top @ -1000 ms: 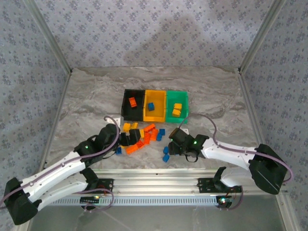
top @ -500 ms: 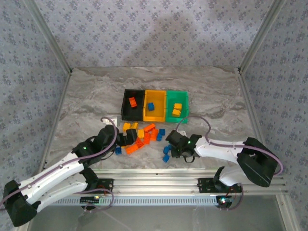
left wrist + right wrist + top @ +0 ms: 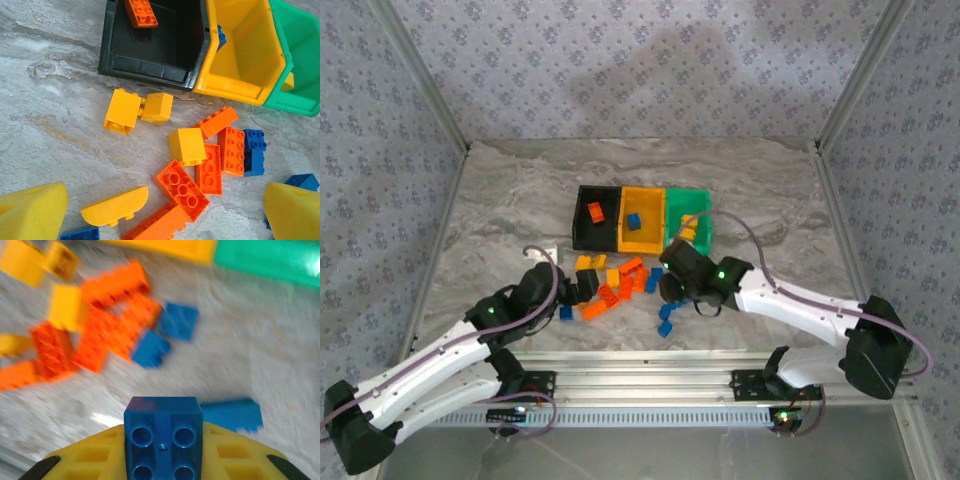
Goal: Sort the legos into containers by color
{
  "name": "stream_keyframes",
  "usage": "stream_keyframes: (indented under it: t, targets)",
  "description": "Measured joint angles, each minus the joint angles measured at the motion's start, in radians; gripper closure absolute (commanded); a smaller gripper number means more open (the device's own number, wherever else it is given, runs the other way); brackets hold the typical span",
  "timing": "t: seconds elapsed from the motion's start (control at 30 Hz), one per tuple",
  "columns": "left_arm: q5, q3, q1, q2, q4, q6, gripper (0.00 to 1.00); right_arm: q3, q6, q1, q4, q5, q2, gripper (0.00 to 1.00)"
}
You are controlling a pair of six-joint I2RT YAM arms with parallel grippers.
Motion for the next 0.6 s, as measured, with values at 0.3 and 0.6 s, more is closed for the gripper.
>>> stream_keyframes:
  t: [0.3,0.6]
  targets:
    - [-0.003,-0.008,0.000,-0.045,-0.041,-0.008,0.00,0.480,-0.086,-0.129,0.060,-0.008,0.441,0.69]
    - [-0.002,-0.045,0.000,-0.076,-0.063,-0.011,0.00,0.722,-0.087,-0.232,0.006,0.009,0.728,0.57]
